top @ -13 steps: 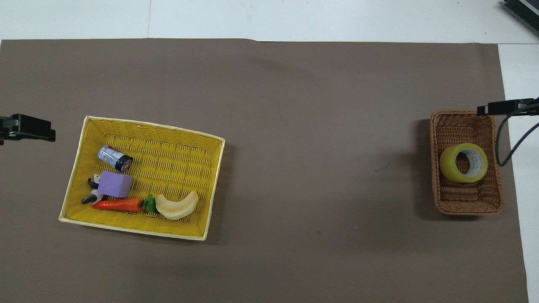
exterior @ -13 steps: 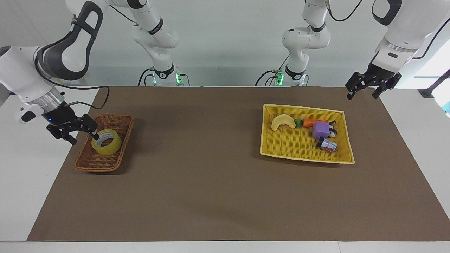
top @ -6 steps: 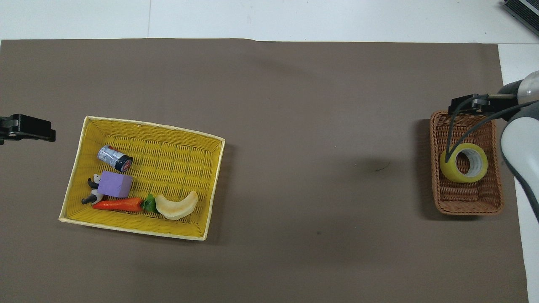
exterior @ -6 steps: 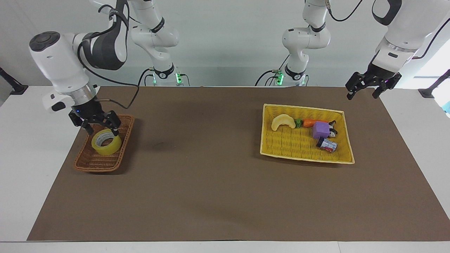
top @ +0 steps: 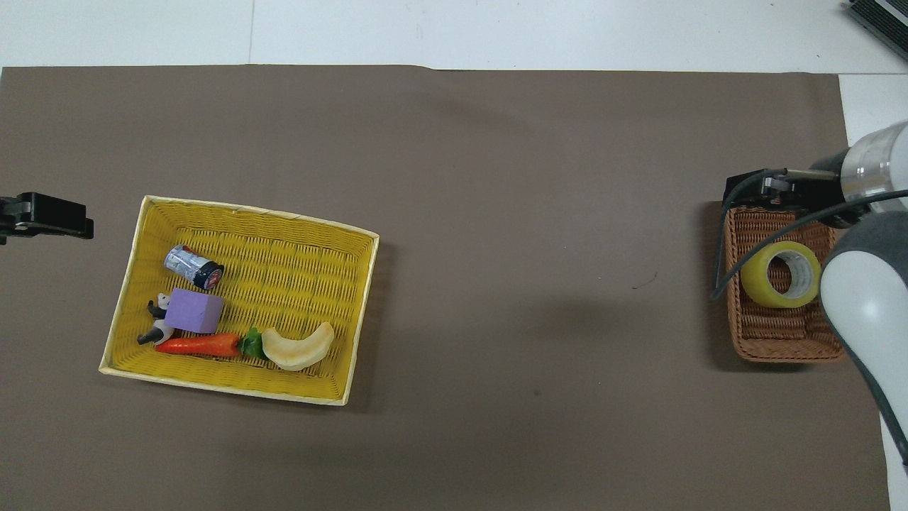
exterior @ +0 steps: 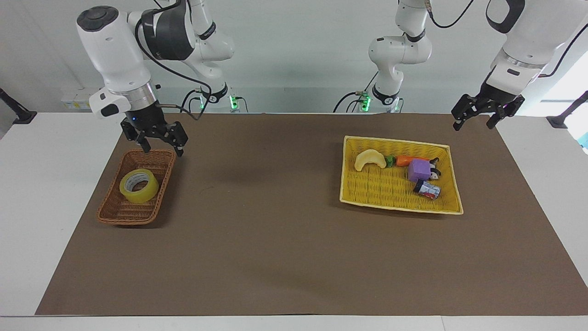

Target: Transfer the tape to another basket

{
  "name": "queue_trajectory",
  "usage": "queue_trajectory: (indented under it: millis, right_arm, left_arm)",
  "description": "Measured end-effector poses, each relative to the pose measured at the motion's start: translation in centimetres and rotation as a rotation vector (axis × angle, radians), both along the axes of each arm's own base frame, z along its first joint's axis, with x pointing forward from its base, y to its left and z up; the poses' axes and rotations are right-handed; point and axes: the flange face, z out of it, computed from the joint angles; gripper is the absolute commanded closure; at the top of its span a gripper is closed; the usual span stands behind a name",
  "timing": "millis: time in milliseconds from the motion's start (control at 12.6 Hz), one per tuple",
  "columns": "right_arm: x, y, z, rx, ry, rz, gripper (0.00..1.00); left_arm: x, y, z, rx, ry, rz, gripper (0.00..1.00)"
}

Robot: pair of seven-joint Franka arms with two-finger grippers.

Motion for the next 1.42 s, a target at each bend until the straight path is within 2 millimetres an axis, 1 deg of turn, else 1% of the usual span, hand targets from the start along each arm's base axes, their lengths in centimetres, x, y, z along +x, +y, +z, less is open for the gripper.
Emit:
queue_trajectory:
  millis: [158,474,553,633,712,870,1028,1107,1186,1265,1423]
  right_arm:
    - [-1.1,-0.1,2.4,0.0,-0.004,-0.004,0.0]
    - [-3.5,-1.9,8.0,-0.008,0.053,-0.032,0.0]
    - [-4.2,-2.4,9.1,-0.027,0.055,-0.039,0.0]
    - [-4.8,-2.5,9.8,-0.036,0.056,-0.04,0.0]
    - [-5.3,-2.5,10.1,-0.036,0.066,-0.041,0.0]
    - [-5.9,-2.4,10.0,-0.036,0.086,-0.032,0.0]
    - [-6.4,-1.2,9.3,-0.023,0.105,-0.008,0.0]
    - [-6.7,-0.6,9.0,-0.016,0.111,0.005,0.0]
    - [-6.9,-0.3,9.1,-0.015,0.11,0.013,0.0]
    - [-7.0,-0.6,9.4,-0.016,0.104,0.029,0.0]
    - [-7.2,-1.8,9.9,-0.017,0.105,0.066,0.0]
  left_arm:
    - [0.0,0.0,0.0,0.0,0.0,0.0,0.0]
    - [0.0,0.0,0.0,0.0,0.0,0.0,0.0]
    - [0.0,0.0,0.0,0.0,0.0,0.0,0.0]
    - [0.0,0.0,0.0,0.0,0.0,0.0,0.0]
    - [0.0,0.0,0.0,0.0,0.0,0.0,0.0]
    - [0.0,0.0,0.0,0.0,0.0,0.0,0.0]
    - [0.0,0.0,0.0,0.0,0.0,0.0,0.0]
    - [0.0,0.0,0.0,0.0,0.0,0.0,0.0]
    - [0.0,0.0,0.0,0.0,0.0,0.0,0.0]
    - [0.0,0.0,0.0,0.0,0.0,0.0,0.0]
    - [0.0,0.0,0.0,0.0,0.0,0.0,0.0]
